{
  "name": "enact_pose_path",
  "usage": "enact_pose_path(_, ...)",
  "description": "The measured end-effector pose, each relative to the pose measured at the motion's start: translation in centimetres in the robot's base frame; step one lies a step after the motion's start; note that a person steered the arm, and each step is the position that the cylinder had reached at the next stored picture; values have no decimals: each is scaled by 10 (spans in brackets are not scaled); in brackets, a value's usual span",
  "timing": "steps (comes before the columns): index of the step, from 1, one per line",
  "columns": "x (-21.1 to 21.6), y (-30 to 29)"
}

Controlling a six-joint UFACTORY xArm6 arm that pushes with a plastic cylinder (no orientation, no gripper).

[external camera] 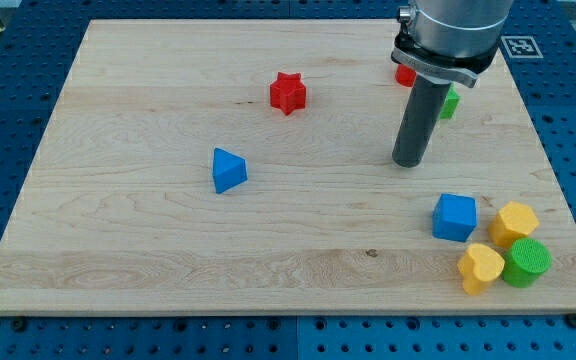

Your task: Slide the green star towards the blue cube and yellow hexagon

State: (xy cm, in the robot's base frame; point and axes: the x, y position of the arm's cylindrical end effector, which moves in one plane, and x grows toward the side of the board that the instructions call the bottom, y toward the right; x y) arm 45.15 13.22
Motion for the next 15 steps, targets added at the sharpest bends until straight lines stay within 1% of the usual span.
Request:
enact_pose_path(2,-2,0)
enact_pose_path(3,-16,0)
enact_pose_path(6,-92,1)
enact_pose_path(7,-120,17)
enact_pose_path(8,-118,58)
enact_pose_path(10,-119,58)
enact_pose_path(11,-135,63)
enact_pose_path(13,-118,93)
enact_pose_path(14,-95,93)
enact_pose_path(15,-85,87)
